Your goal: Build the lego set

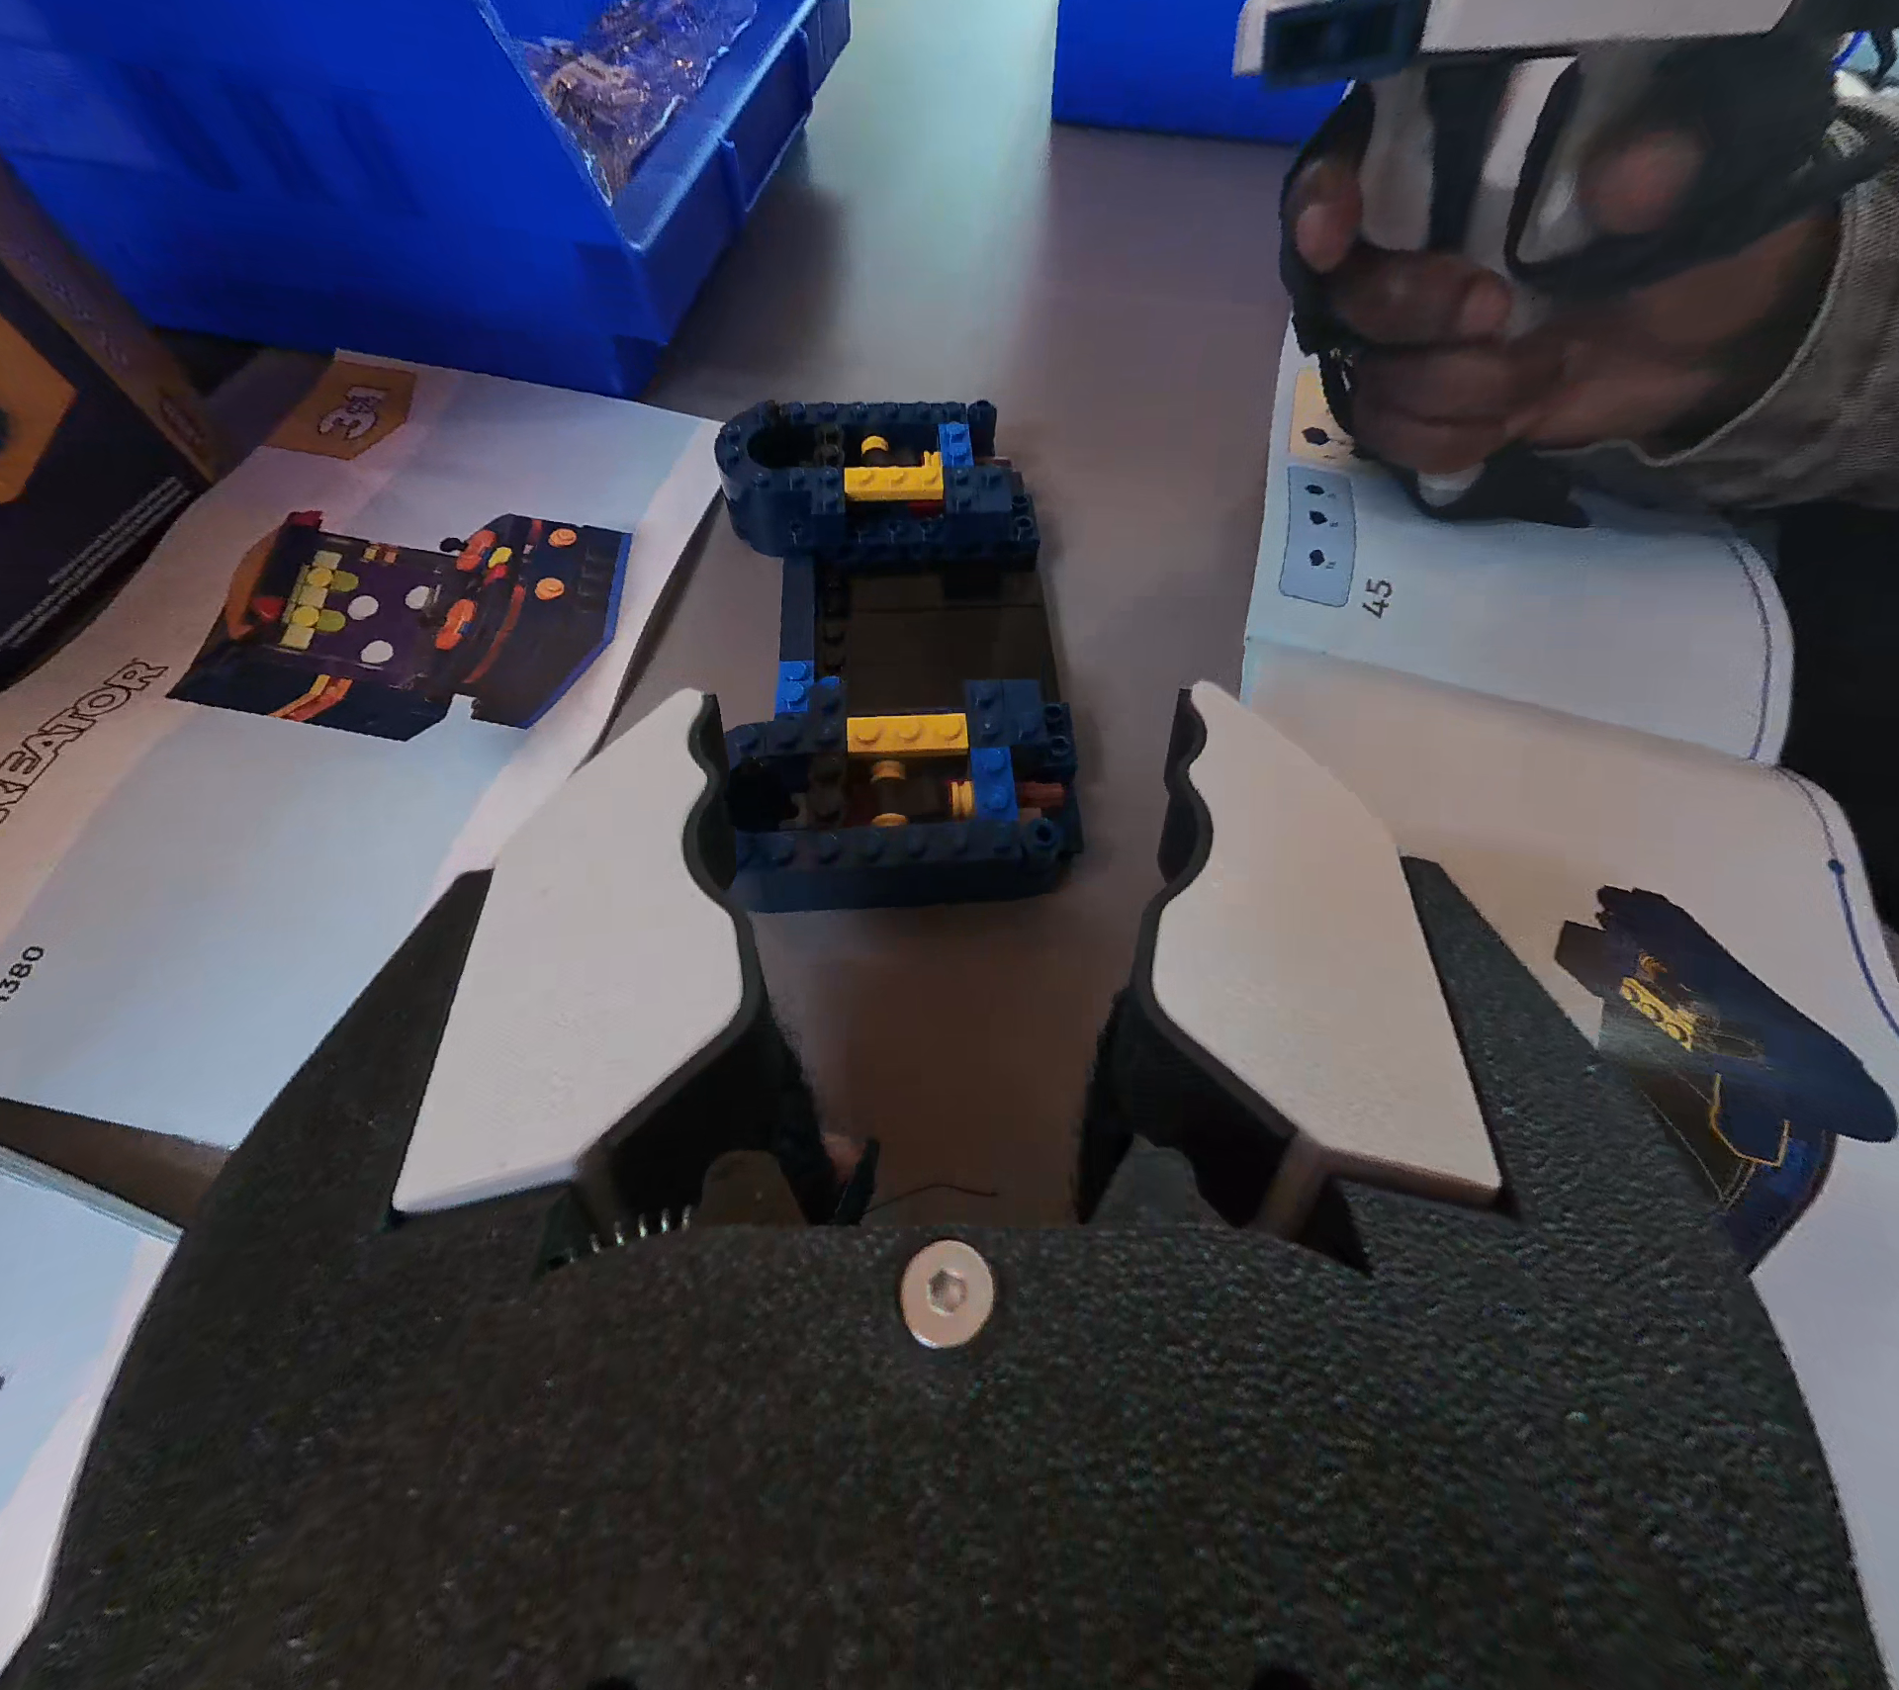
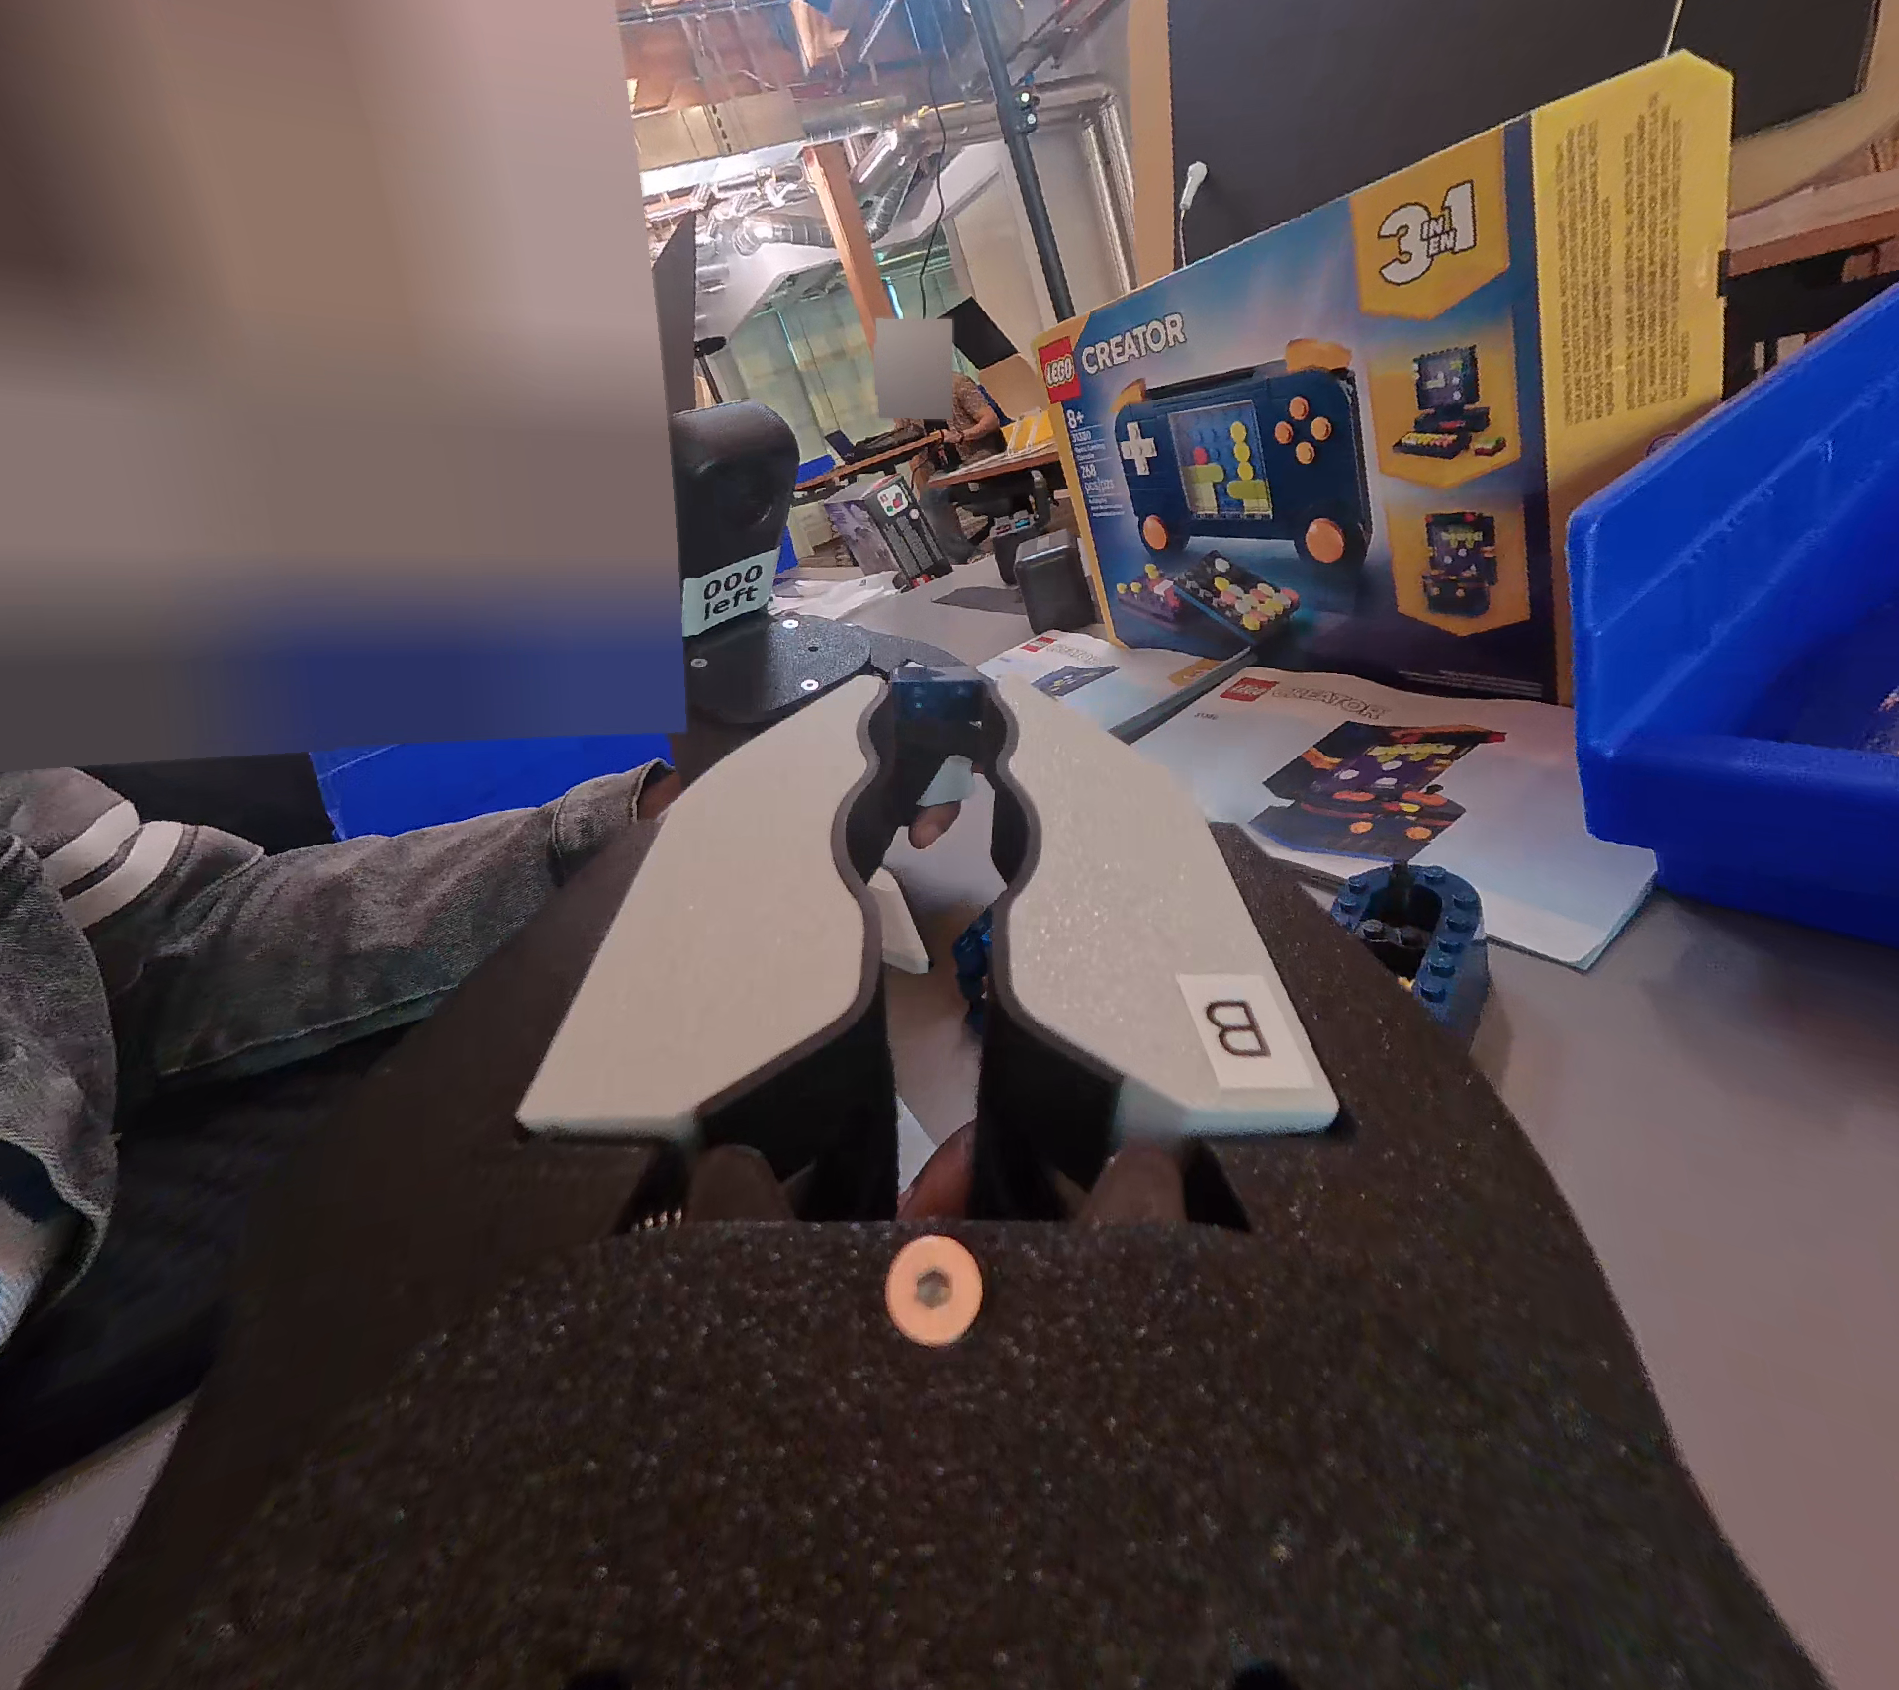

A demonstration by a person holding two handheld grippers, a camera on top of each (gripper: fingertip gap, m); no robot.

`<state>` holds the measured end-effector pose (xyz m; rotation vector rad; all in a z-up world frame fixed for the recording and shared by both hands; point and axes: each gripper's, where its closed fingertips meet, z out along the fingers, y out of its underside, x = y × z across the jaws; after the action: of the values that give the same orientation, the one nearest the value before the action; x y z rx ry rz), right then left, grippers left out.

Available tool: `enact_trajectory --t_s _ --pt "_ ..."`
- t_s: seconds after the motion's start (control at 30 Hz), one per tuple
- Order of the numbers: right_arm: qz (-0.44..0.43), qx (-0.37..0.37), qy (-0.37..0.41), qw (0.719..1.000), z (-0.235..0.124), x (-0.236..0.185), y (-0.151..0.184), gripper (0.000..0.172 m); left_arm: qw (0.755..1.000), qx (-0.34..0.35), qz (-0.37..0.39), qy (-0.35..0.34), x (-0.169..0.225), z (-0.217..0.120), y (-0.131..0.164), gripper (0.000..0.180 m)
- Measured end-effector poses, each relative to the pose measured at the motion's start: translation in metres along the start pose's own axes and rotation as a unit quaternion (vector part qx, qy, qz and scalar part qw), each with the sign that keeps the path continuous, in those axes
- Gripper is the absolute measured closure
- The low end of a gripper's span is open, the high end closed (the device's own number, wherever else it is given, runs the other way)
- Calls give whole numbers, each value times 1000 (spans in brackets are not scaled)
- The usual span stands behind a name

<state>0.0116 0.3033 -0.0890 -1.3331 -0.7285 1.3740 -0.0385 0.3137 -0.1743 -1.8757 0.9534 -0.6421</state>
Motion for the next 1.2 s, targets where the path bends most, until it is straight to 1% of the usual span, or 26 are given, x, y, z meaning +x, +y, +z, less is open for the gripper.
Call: enact_trajectory --t_s 0.17,0.4,0.43,0.53,0.63,0.73,0.8,0.87,0.93,1.2 --pt "11 5 2 1000 -1 3 -1 156 1000 1 -11 -2 -2 -1 0 107" --pt "16 16 10 1000 -3 5 -4 156 999 -10 -43 -1 -6 -1 4 108" --pt "17 17 10 1000 -3 5 -4 156 999 -11 -41 -2 -6 -1 5 107" --pt "19 15 8 1000 -2 5 -4 156 999 -15 -40 -18 -10 0 6 98" --pt "18 14 7 1000 -2 4 -3 156 999 -23 -37 -14 -8 1 7 90" --pt "16 10 5 1000 -2 4 -2 156 997 -58 -39 -20 -9 5 17 84" --pt "12 9 5 1000 -1 3 -2 156 995 -88 -36 -24 -9 8 25 84" --pt "9 7 4 1000 -1 2 -1 156 994 -104 -28 -26 -9 9 29 84" --pt "6 4 3 1000 -1 1 -1 156 994 -102 -24 -25 -8 9 29 85" --pt "0 1 4 1000 -1 1 0 156 995 -86 -55 4 -4 3 27 96"
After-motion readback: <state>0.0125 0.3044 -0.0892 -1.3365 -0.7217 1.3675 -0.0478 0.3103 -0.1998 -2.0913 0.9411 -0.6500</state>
